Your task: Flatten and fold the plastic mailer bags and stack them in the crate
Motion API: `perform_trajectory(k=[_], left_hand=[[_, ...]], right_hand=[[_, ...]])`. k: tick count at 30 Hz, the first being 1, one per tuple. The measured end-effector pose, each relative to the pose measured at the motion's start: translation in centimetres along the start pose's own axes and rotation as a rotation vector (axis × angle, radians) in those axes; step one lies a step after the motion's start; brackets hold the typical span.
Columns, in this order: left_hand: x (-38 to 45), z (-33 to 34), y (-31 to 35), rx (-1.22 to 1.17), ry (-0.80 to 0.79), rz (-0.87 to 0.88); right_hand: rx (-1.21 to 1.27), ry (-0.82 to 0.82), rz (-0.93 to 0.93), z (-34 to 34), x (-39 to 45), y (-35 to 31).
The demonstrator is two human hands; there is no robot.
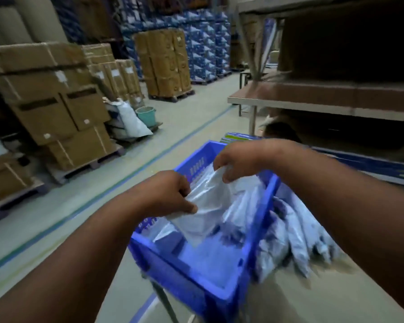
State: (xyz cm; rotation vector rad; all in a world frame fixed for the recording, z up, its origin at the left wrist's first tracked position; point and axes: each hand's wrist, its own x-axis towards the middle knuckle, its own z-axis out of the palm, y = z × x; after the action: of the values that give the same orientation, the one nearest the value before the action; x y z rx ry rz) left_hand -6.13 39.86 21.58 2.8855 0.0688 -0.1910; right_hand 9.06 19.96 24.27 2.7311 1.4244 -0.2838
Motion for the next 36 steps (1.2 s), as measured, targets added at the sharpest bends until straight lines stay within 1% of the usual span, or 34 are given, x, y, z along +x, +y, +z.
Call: perform_trajectory(k=[2,5,8,10,13,16,18,20,23,25,27,30,34,35,36], left_hand=[[0.1,-0.2,-2.2,0.026,-0.150,-0.046],[1.2,1.5,-3.6,0.063,-0.361,-0.105],[3.0,4.4,-4.2,0.141,-0.481,-0.146],[3.7,5.7,-4.3,0.213,-0.525,-0.138],[4.0,6.7,-4.7,0.328,-0.545,-0.104],[4.7,7.7,-5.9,0.405,-0.525,-0.091],[5.1,8.1,-6.8,0.437,-0.520,-0.087],[5.4,8.4,-7.1,0.454,-0.539,-0.078],[5.9,9.2,-7.7,0.473,-0.563,-0.072],[6.2,9.6,-8.0,0.494,-0.576,-0.096],[6.3,9.9,-8.0,0.510,-0.592,-0.130],[6.4,9.8,-7.7,0.509,-0.581,-0.175],[6.5,9.7,-7.5,0.509,-0.640,-0.230],[6.3,9.6,-7.5,0.497,-0.634,-0.234],[6.1,9.0,-7.3,0.480,-0.594,-0.225]], right_hand=[[-0.002,-0.134,-0.045,-0.4,3.9,-1.9],[-0.076,-0.327,-0.104,1.9,9.1,-4.4],[-0.152,-0.438,-0.163,6.1,12.6,-5.9],[-0.165,-0.448,-0.175,8.6,14.0,-6.3],[-0.163,-0.456,-0.194,10.8,15.4,-6.9],[-0.205,-0.528,-0.171,11.4,16.3,-6.6],[-0.276,-0.572,-0.164,11.5,16.5,-6.4],[-0.383,-0.551,-0.178,11.8,16.4,-6.4],[-0.548,-0.359,-0.178,13.2,16.6,-6.5],[-0.546,-0.260,-0.137,13.6,16.9,-6.5],[-0.513,-0.203,-0.108,13.4,16.9,-6.5],[-0.500,-0.175,-0.079,13.4,16.9,-6.4],[-0.479,-0.140,-0.063,13.6,16.7,-6.6],[-0.467,-0.131,-0.066,13.4,16.4,-6.5],[-0.455,-0.109,-0.071,13.0,16.0,-6.3]])
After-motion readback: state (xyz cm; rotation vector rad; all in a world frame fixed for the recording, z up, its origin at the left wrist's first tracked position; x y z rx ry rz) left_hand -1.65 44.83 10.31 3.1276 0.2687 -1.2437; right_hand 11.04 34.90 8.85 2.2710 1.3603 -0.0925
